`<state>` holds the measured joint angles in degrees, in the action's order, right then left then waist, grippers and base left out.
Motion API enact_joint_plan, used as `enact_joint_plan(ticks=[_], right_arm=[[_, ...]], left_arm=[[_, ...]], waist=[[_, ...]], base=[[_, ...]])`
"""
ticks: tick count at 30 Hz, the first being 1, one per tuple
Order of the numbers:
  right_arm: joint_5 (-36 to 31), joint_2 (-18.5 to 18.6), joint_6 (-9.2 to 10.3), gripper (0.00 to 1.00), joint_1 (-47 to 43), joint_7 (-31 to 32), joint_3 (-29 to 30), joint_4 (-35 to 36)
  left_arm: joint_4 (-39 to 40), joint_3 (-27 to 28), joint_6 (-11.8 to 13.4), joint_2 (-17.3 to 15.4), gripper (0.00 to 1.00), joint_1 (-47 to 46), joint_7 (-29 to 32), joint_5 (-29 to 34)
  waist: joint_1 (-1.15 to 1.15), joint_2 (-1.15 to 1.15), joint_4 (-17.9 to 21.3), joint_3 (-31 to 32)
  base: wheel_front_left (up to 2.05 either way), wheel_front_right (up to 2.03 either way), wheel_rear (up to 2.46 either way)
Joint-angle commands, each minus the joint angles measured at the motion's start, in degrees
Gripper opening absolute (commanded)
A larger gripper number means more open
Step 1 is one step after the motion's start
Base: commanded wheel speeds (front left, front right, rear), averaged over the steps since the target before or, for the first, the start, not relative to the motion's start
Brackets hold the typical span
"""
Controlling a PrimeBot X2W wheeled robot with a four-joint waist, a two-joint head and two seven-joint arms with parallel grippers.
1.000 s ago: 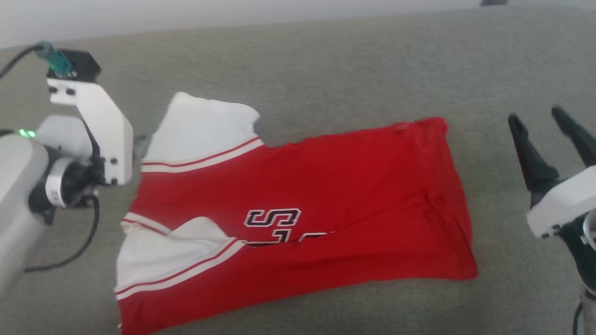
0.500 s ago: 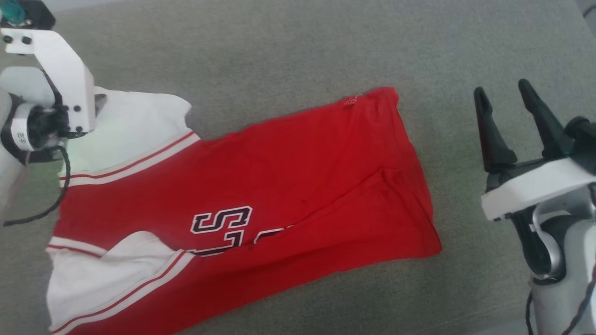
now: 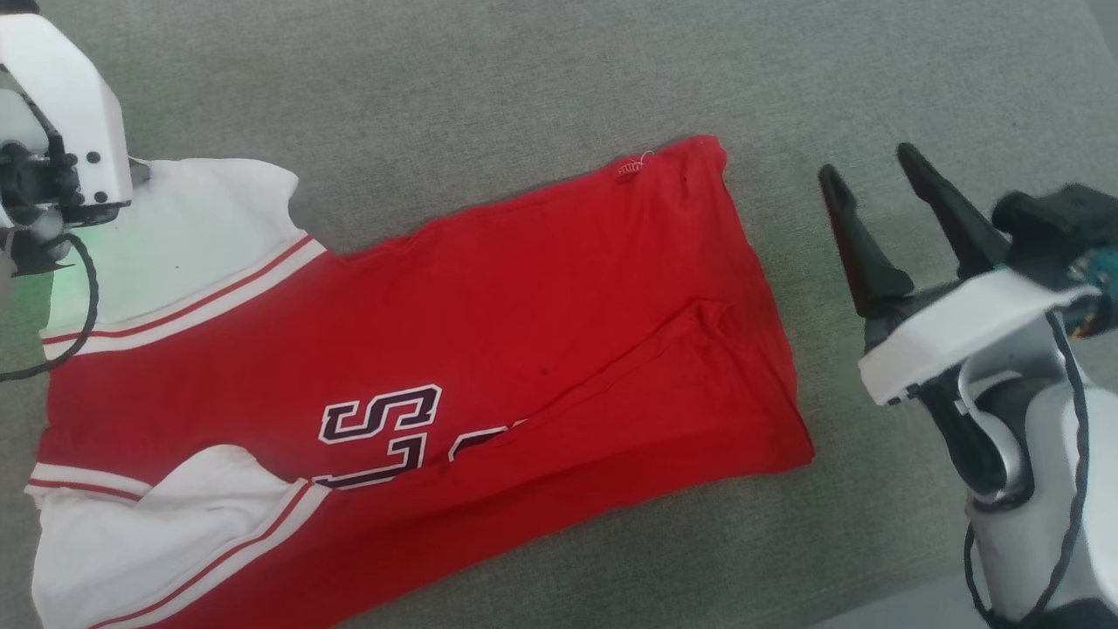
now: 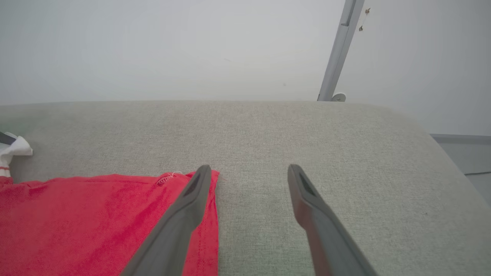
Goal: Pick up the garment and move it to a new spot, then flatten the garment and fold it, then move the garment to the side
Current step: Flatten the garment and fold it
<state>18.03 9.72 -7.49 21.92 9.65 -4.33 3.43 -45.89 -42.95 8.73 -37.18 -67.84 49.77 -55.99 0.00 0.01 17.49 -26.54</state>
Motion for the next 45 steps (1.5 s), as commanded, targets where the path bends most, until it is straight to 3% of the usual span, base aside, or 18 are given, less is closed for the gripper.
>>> enact_joint_plan(ticks=[1,8,14,24,25,26,36,45], right_arm=[[1.2,0.6,0.00,1.00,1.5,1.6,-0.8,-0.3],[5.2,3.9,-0.01,1.00,8.1,12.0,-5.5,-5.7],[10.1,7.6,0.00,1.00,17.0,23.9,-10.8,-15.7],[15.3,7.7,0.00,1.00,25.6,36.7,-17.9,-27.9],[15.7,7.9,0.00,0.66,26.0,37.6,-19.0,-28.7],[16.2,8.0,0.00,0.00,26.5,38.0,-19.5,-29.2],[16.8,12.1,0.01,0.00,27.3,33.2,-20.8,-29.7],[17.6,16.5,0.00,0.00,20.4,32.1,-17.2,-23.5]], left_arm=[[-2.4,-1.6,-0.6,1.8,0.00,3.3,1.5,-0.4],[-5.2,-2.4,-2.2,4.2,0.00,1.7,1.2,-0.2],[-7.4,-2.7,-4.1,7.5,0.00,-0.4,-0.7,0.0],[-11.4,-3.1,-6.5,10.2,0.00,-2.4,-2.9,0.2],[-11.8,-3.1,-6.7,10.5,0.00,-2.6,-3.3,0.2],[-12.3,-3.1,-6.9,10.7,0.00,-2.8,-3.7,0.2],[-14.0,-3.3,-9.6,13.3,0.00,-6.5,-6.3,0.5],[-10.1,-5.3,-10.4,14.6,0.00,-6.4,-4.2,1.6]], waist=[[0.00,-0.01,-0.2,-0.1],[0.00,-0.01,-2.2,-0.2],[0.00,-0.01,-4.8,-0.1],[0.00,-0.01,-6.6,-0.1],[0.00,-0.01,-6.7,-0.1],[0.00,-0.01,-6.9,0.0],[0.00,-0.01,-10.2,2.8],[0.00,-0.01,-14.5,6.8]], base=[[0.00,0.00,0.00],[0.00,0.00,0.00],[0.00,0.00,0.00],[0.00,0.00,0.00],[0.00,0.00,0.00],[0.00,0.00,0.00],[0.00,0.00,0.00],[0.00,0.00,0.00]])
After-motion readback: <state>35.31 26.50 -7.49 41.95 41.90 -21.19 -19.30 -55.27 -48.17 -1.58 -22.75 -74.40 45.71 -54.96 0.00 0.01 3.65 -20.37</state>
